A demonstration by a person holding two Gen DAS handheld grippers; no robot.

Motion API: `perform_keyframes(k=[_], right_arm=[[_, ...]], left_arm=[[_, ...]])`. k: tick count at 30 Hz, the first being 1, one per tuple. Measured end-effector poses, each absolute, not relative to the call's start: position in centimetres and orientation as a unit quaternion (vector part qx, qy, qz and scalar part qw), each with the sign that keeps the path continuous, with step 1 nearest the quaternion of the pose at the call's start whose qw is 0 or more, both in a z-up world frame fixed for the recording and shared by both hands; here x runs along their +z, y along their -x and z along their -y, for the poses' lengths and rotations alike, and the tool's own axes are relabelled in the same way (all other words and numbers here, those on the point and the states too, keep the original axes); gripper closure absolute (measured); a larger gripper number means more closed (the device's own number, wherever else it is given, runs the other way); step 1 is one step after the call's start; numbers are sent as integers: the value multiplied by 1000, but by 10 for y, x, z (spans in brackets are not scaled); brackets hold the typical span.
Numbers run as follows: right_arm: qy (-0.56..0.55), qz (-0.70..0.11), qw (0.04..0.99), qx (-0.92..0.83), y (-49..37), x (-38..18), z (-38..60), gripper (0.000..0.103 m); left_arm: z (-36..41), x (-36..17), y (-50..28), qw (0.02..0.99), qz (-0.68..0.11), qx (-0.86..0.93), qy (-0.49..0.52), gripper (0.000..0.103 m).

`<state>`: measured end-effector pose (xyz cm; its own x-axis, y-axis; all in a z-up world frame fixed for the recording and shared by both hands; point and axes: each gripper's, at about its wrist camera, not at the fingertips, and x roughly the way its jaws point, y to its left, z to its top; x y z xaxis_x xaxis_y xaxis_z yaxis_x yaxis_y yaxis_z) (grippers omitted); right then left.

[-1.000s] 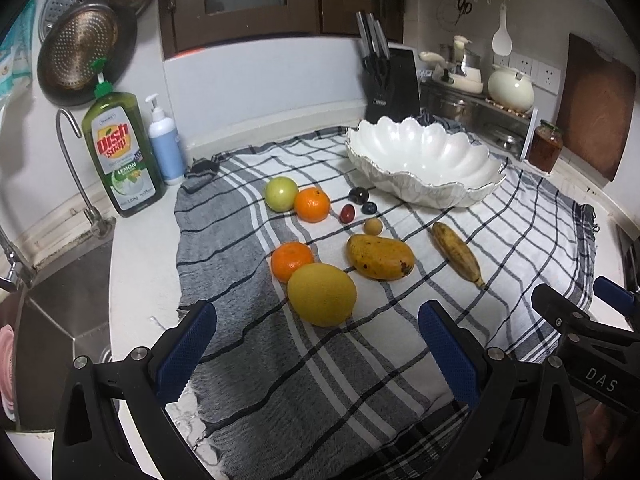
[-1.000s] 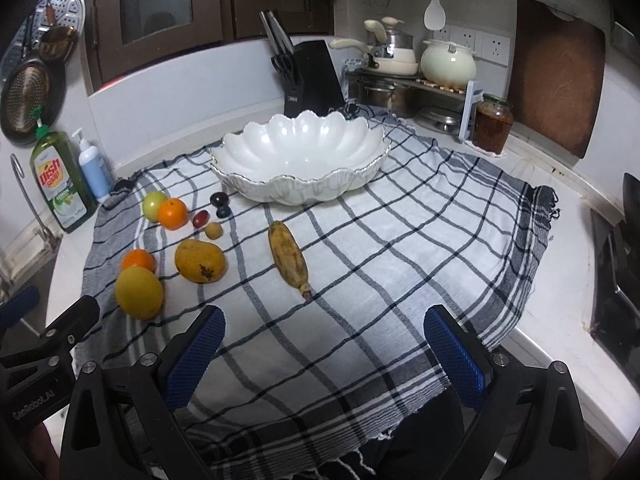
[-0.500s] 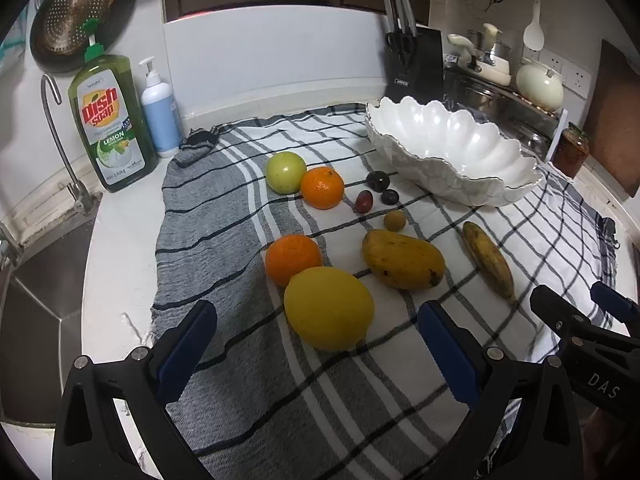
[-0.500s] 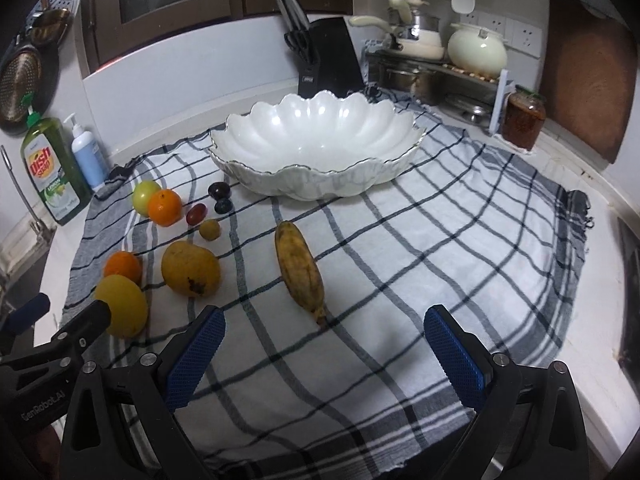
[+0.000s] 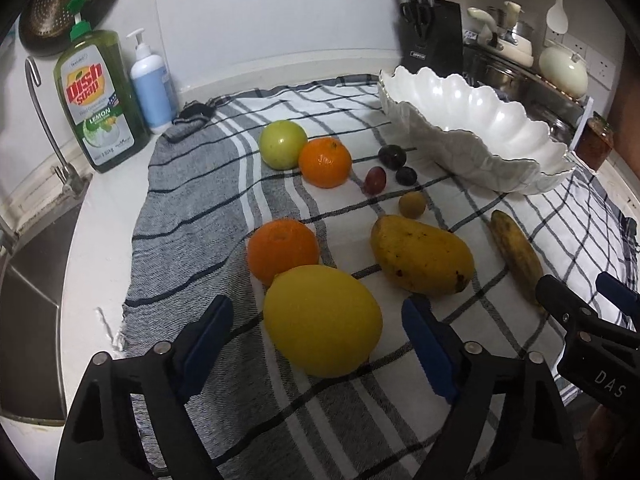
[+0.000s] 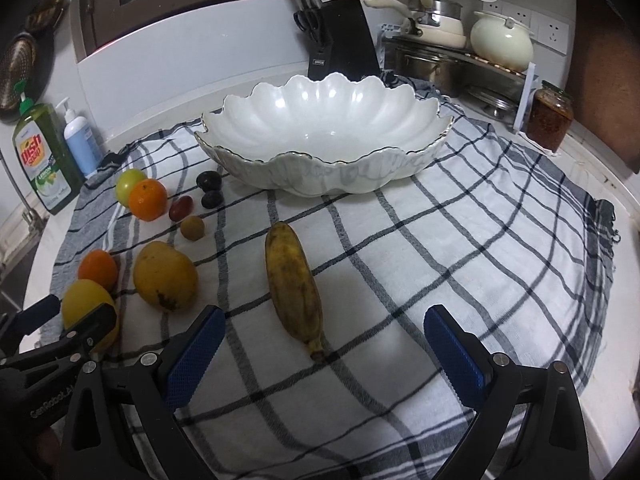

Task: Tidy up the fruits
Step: 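Grasp the yellow grapefruit with the left tool while the right tool grasps the banana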

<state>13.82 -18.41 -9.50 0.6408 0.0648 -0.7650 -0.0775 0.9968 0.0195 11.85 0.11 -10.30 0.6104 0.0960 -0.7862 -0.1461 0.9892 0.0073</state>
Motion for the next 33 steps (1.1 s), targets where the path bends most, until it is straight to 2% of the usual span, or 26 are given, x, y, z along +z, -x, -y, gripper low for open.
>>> perform_keyframes(k=[4,7,10,12,17,23,33], right_arm=[[8,-424,904,53,-148,-100,185,2],[8,-428,901,63,-157,-105,184,9],[21,-425,902,72,-164,-106,179,22],[37,-425,901,77,-167,-107,174,34],[47,-432,895,95,-173,-114,168,51],[51,-440,891,105,-174,-124,164,68],[52,-440,890,113,-166,-117,161,72]], left_arm=[[-1,-105,-122,900,-427,76,40,22],[-2,-105,-125,900,-426,83,45,26],[-3,-108,-126,898,-430,88,45,31],[-5,-110,-126,895,-434,88,48,35],[-4,-112,-126,897,-432,80,49,42],[-3,-112,-125,899,-429,74,48,42],[-7,-109,-121,897,-435,64,53,43]])
